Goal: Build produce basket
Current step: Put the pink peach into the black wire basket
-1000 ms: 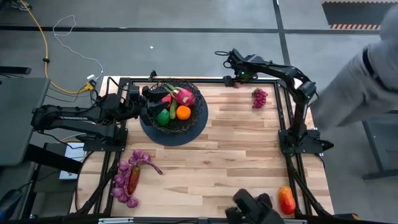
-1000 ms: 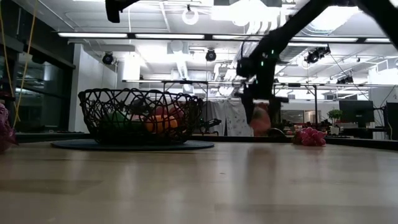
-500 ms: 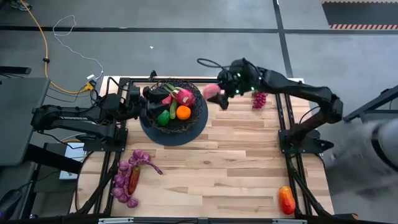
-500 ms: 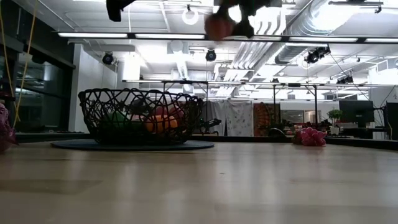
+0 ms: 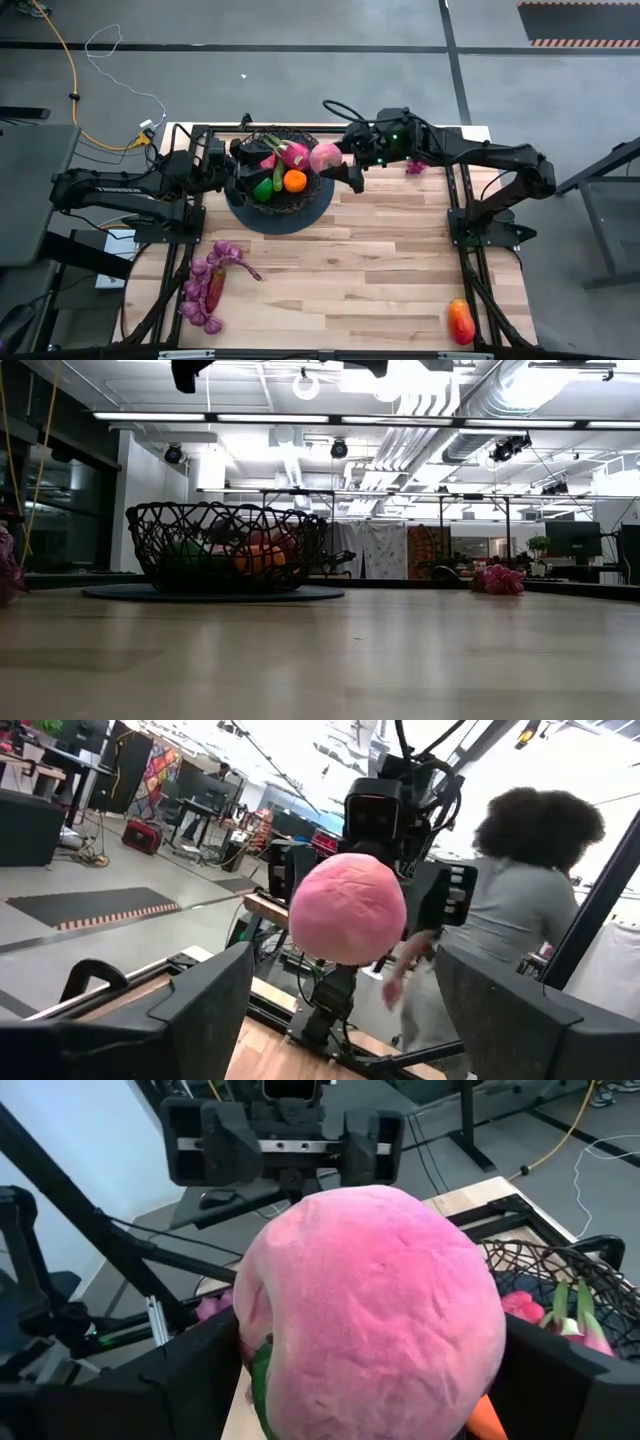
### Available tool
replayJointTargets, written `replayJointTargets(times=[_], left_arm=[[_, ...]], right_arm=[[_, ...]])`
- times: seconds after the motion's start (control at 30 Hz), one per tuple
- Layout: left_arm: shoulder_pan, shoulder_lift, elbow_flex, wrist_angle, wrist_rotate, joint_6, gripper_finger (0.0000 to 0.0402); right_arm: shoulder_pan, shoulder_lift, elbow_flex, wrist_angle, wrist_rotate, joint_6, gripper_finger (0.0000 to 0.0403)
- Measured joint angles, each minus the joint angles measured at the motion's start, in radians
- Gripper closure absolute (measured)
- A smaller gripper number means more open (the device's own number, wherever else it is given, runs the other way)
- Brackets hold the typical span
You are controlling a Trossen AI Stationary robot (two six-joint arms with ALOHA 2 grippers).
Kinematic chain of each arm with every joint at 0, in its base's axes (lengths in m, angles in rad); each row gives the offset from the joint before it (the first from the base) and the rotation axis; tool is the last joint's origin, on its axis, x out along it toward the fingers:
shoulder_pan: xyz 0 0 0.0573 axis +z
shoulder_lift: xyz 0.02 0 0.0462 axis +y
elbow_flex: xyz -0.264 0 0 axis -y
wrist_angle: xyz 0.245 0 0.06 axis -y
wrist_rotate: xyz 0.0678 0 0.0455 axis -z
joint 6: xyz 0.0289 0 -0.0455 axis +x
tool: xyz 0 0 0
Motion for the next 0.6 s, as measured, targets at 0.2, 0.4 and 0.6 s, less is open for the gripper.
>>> replayJointTargets(times=[0.2,0.4,0.6], left_arm=[[0.0,-0.006,0.063,0.062,0.034,-0.021,0.0099],[0.0,-0.006,0.126,-0.004,0.053,0.061,0.0099],[0.0,-0.003,0.126,-0.073,0.048,0.038,0.0099]], right_arm=[[-0.007,0.028,0.001,0.014,0.079,0.023,0.0072],[-0.035,0.17,0.016,0.054,0.077,0.058,0.0072],[-0.037,0.348,0.045,0.024,0.073,0.006,0.0072]])
